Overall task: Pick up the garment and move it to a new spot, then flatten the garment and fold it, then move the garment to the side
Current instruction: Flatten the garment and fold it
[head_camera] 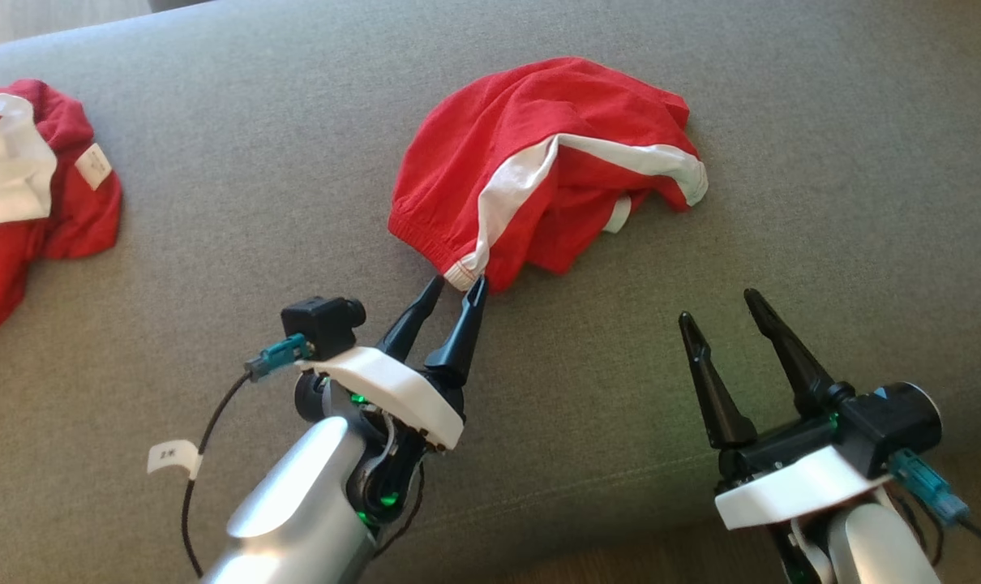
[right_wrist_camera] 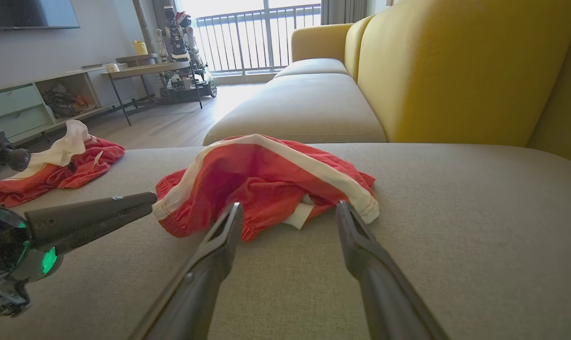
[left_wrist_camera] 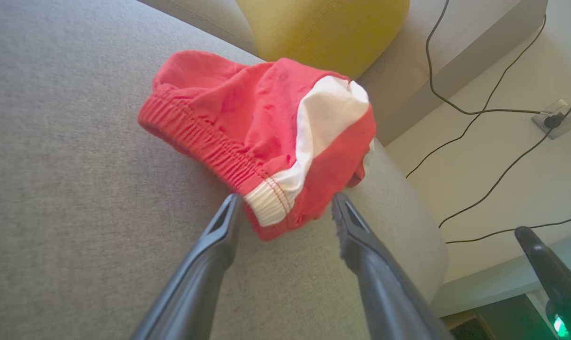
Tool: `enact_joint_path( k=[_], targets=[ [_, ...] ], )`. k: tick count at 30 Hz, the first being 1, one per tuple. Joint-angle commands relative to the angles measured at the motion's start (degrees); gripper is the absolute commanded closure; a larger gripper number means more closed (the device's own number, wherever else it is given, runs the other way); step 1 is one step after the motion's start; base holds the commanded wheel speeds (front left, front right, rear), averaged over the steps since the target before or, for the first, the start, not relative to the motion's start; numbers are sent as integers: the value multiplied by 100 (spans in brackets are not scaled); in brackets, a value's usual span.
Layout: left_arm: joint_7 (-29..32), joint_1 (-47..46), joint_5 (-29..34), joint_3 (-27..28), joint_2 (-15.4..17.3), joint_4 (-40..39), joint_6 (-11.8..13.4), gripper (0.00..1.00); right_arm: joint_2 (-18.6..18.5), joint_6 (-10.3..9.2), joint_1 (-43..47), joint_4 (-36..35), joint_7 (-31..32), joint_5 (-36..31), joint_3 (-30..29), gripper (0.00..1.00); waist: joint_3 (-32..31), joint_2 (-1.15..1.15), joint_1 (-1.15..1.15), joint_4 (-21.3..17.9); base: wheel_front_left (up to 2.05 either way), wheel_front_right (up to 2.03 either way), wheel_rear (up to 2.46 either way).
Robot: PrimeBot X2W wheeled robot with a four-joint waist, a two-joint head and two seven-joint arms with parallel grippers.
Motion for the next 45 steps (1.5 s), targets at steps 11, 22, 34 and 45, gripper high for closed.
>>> enact_joint_path(
  k=[11,22,34,45],
  targets=[
    [-70,-337,-123,143,12,-15,-37,3,-39,-1,-246,-256,-54,5,161,0,129,0,0,-24,0,0,0],
    [-70,-474,-715,-144,12,-37,-40,57,-39,-1,-331,-256,-54,-36,196,0,187,0,0,-36,0,0,0],
    [-70,-250,57,438,47,-388,-41,100,-39,-1,-453,74,-54,690,162,0,141,0,0,137,0,0,0],
    [-70,561,1318,1464,167,-876,-41,100,-39,-1,-1561,2101,-54,2670,-224,0,109,0,0,650,0,0,0]
  ],
)
